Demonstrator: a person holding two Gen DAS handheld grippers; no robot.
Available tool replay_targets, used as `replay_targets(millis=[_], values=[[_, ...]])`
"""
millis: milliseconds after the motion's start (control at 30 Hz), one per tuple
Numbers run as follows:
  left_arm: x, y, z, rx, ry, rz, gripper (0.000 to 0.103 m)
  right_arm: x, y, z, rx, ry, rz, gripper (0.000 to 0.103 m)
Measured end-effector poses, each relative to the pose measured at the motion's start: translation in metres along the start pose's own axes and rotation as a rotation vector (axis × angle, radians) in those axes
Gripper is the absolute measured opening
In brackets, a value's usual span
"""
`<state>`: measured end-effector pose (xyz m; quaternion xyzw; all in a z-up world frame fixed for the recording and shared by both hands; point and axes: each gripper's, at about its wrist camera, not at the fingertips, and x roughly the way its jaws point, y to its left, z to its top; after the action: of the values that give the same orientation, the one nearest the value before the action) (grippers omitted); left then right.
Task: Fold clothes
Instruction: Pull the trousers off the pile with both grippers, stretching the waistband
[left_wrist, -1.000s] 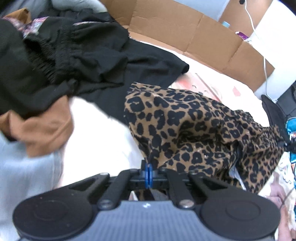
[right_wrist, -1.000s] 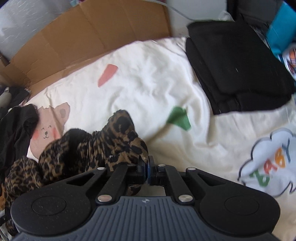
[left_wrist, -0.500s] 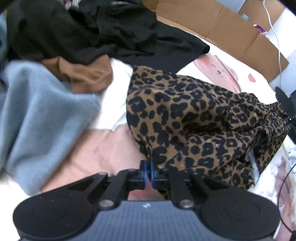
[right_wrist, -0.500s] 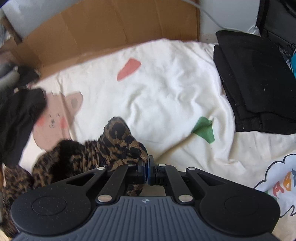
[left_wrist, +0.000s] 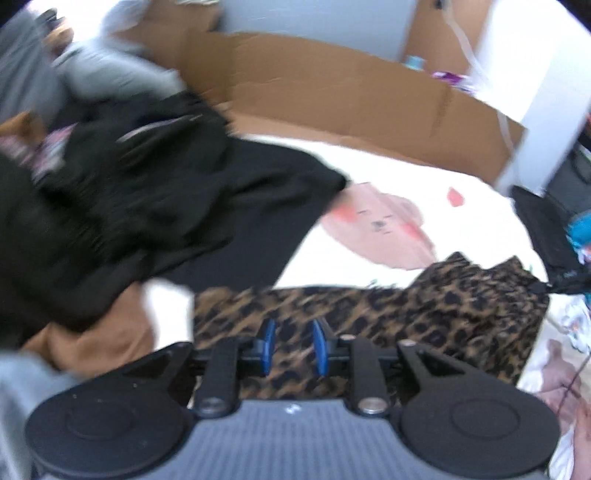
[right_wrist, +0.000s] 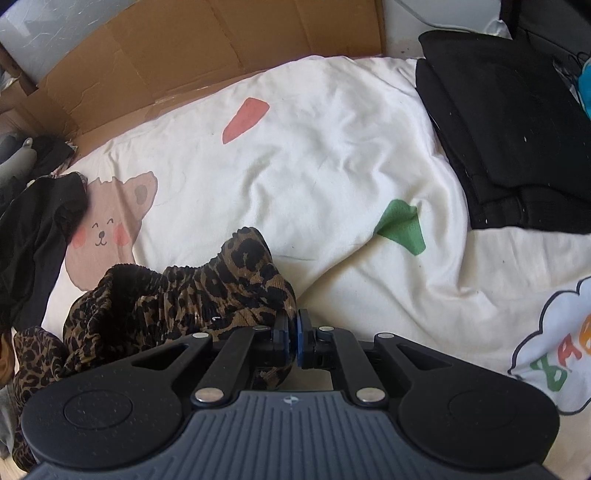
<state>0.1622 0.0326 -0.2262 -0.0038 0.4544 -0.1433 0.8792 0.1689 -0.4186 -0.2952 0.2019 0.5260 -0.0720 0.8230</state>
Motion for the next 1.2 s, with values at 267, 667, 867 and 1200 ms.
replay_targets(millis=[267, 667, 867, 1200], values=[[0.033, -0.061, 0.026, 0.174, -0.006, -0.183, 0.053, 0.005, -0.003, -0.013, 0.066, 0.02, -0.001, 0.018], [0.08, -0.133, 0.03, 0.351, 0.069, -0.355, 0.063, 0.009, -0.003, -0.03, 0.115, 0.007, 0.014, 0.038], [0.107, -0.151, 0.026, 0.353, 0.129, -0.4, 0.062, 0.01, -0.002, -0.032, 0.106, 0.005, 0.008, 0.038], [0.122, -0.147, 0.014, 0.422, 0.193, -0.373, 0.058, 0.015, -0.01, -0.015, 0.054, -0.019, -0.048, 0.038]])
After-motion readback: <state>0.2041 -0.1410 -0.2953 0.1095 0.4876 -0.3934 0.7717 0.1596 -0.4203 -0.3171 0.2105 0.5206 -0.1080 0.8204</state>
